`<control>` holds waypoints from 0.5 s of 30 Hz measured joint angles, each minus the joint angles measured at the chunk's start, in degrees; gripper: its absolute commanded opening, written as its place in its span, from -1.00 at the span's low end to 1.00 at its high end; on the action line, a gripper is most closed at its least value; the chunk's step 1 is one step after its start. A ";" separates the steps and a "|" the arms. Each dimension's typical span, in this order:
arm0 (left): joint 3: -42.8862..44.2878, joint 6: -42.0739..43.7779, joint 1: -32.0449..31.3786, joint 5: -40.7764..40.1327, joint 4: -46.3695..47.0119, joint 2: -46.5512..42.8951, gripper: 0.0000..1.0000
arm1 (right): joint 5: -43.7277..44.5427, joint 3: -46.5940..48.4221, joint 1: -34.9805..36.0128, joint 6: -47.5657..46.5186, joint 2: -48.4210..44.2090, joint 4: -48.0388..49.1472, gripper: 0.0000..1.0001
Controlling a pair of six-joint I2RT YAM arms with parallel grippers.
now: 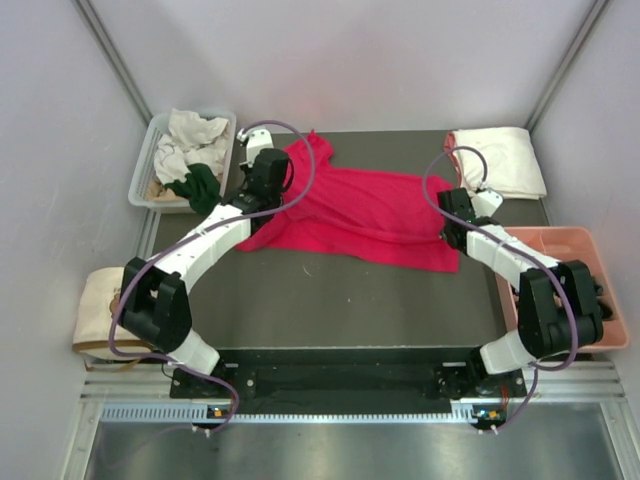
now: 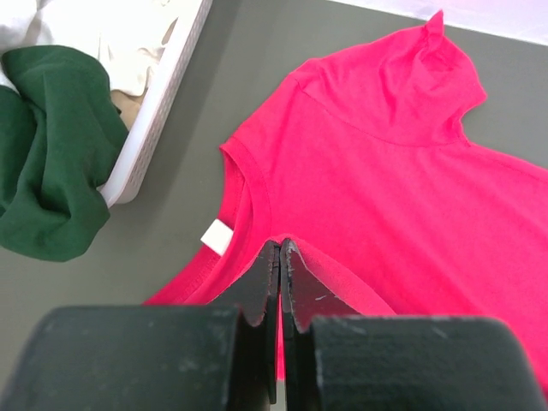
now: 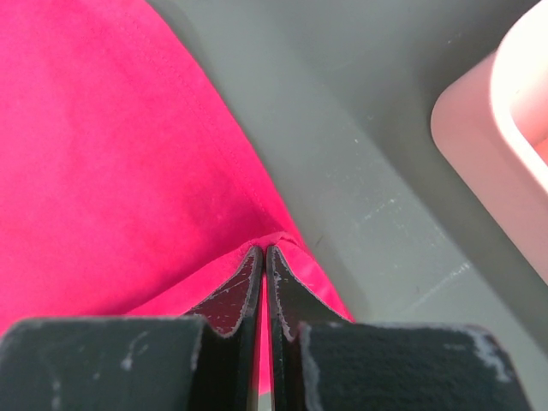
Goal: Fold and stack the t-shirts
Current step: Fold the flattened tshirt in 1/3 of the way
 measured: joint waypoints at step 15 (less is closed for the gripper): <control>-11.91 -6.19 0.11 9.29 -14.51 -32.83 -1.00 | -8.09 -7.26 -0.02 -1.11 -25.86 -8.96 -1.00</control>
